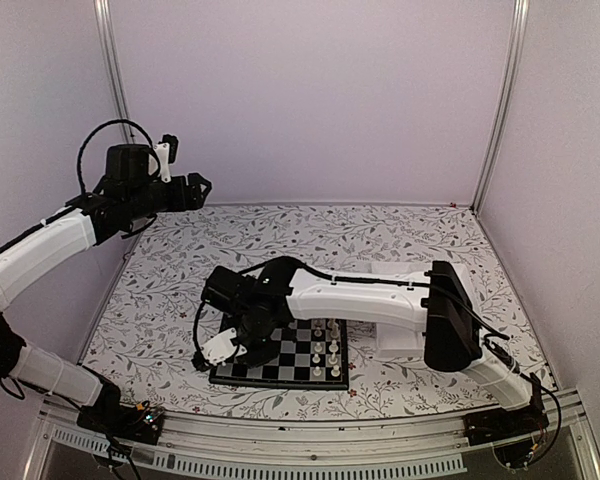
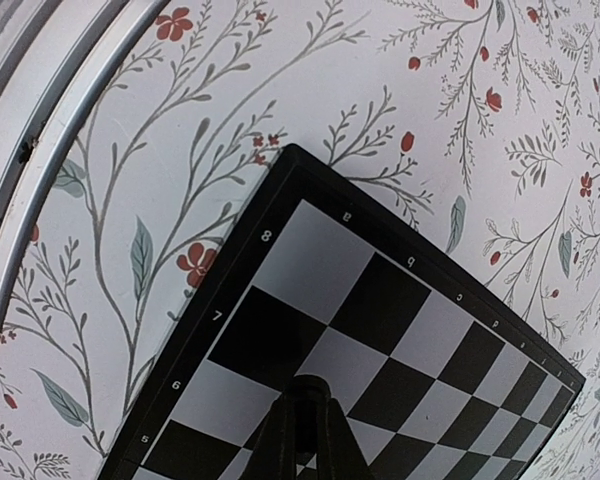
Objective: Set up the chess pieces on the board
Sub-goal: Place the chess piece on the chessboard, then pick up the chess piece from the storage box.
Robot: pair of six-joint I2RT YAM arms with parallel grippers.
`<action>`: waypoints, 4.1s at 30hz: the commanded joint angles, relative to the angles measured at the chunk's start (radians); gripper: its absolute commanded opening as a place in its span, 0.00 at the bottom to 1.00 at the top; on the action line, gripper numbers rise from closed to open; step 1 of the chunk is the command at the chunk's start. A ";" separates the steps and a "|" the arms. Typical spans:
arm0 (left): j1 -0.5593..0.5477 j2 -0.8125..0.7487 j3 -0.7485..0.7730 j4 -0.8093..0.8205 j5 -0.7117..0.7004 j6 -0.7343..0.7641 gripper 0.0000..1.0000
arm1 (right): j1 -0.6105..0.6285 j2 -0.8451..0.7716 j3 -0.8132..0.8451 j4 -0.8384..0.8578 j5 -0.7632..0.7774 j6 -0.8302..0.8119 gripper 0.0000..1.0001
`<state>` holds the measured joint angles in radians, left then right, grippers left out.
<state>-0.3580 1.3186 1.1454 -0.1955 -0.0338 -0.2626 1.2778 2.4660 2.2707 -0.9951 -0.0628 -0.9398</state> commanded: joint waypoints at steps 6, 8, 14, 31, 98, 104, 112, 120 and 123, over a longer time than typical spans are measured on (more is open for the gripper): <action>0.018 -0.016 -0.007 0.022 0.018 0.001 0.89 | 0.023 0.026 0.026 0.028 -0.024 -0.013 0.01; 0.019 -0.016 -0.007 0.021 0.021 0.002 0.89 | 0.024 0.029 0.026 0.027 -0.025 -0.014 0.01; 0.019 -0.015 -0.006 0.022 0.026 0.001 0.89 | 0.028 0.039 0.026 0.015 -0.027 -0.019 0.01; 0.020 -0.015 -0.006 0.022 0.026 0.002 0.89 | 0.036 0.058 0.026 -0.007 -0.020 -0.025 0.05; -0.165 0.137 0.023 0.001 0.241 0.118 0.86 | -1.003 -0.702 -0.975 0.261 -0.014 0.141 0.23; -0.168 0.137 0.025 -0.002 0.244 0.118 0.86 | -1.004 -0.655 -0.971 0.261 0.043 0.073 0.25; -0.170 0.139 0.027 -0.003 0.248 0.120 0.86 | -1.004 -0.577 -0.916 0.239 0.088 -0.012 0.33; -0.170 0.137 0.031 -0.008 0.255 0.122 0.87 | -1.004 -0.521 -0.892 0.192 0.107 -0.071 0.38; -0.170 0.136 0.031 -0.007 0.258 0.121 0.87 | -1.003 -0.511 -0.891 0.182 0.108 -0.097 0.38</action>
<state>-0.5156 1.4593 1.1492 -0.2001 0.2169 -0.1566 0.2764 1.9282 1.3567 -0.7708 0.0292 -0.9855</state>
